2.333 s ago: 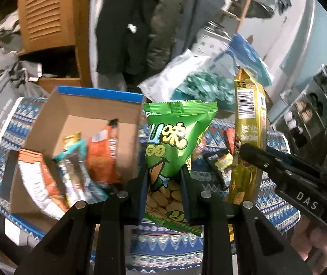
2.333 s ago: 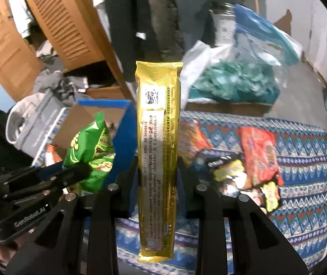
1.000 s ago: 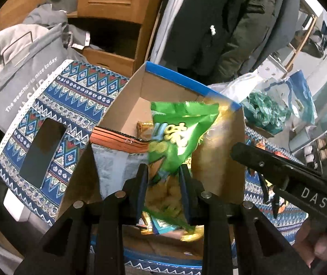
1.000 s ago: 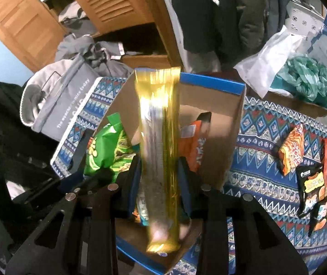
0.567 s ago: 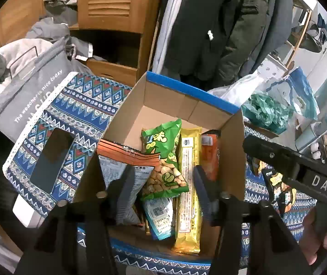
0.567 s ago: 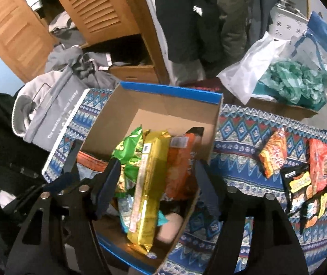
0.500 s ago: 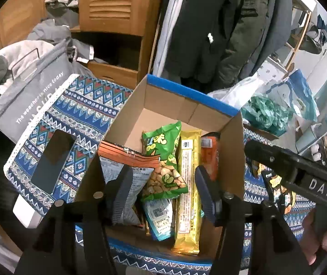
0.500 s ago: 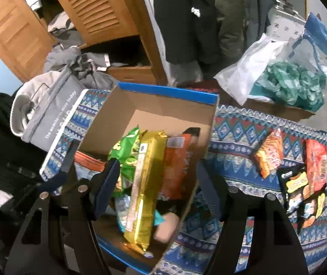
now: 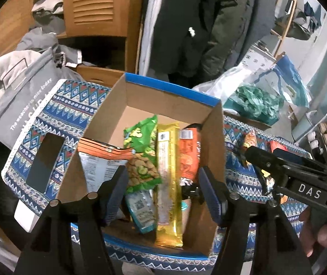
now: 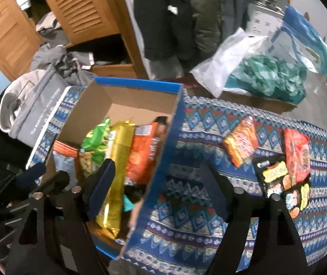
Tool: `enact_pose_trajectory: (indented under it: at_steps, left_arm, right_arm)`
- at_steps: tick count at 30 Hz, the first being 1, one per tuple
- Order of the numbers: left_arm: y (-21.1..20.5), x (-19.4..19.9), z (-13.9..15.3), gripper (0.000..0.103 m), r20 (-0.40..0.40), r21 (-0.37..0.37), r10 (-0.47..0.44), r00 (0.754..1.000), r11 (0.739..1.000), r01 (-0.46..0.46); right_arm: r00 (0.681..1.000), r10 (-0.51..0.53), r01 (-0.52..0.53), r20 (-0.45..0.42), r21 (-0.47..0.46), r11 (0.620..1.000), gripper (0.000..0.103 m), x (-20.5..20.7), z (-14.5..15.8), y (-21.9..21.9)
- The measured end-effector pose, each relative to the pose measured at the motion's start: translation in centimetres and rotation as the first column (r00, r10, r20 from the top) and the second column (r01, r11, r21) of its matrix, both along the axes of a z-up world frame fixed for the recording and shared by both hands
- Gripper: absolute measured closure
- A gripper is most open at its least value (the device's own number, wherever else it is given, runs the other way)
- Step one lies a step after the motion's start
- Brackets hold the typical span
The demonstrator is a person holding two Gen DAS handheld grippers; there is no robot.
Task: Organize snacks
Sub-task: 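Withdraw both tools from the box toward the remaining snacks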
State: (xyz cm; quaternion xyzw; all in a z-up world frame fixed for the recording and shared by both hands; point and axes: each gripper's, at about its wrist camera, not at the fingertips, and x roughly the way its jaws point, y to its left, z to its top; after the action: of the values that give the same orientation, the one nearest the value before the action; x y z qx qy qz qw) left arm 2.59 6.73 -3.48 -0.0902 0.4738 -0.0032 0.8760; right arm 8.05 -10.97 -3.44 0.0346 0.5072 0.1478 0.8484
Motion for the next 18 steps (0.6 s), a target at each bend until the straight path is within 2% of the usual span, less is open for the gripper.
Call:
enact_pose_trajectory:
  at_steps: [5, 7, 12, 18]
  left_arm:
    - [-1.8, 0.1, 0.1, 0.036, -0.003, 0.007, -0.031, 1.0, 0.999, 0.031]
    - [-2.7, 0.2, 0.1, 0.032, -0.008, 0.015, -0.043, 0.999, 0.999, 0.043]
    - [-5.2, 0.2, -0.1, 0.032, -0.021, 0.048, -0.09, 0.996, 0.995, 0.091]
    - [-7.9, 0.4, -0.3, 0.032, -0.039, 0.049, -0.125, 0.991, 0.991, 0.127]
  right_arm:
    - [0.999, -0.046, 0.045, -0.011, -0.011, 0.999, 0.024, -0.2, -0.4, -2.7]
    - [0.998, -0.067, 0.067, -0.017, -0.014, 0.998, 0.024, -0.4, -0.6, -3.9]
    - [0.991, -0.127, 0.126, -0.035, -0.022, 0.992, 0.023, -0.7, -1.2, -7.2]
    - [0.981, -0.185, 0.182, -0.058, -0.053, 0.982, 0.023, -1.3, -2.4, -10.6]
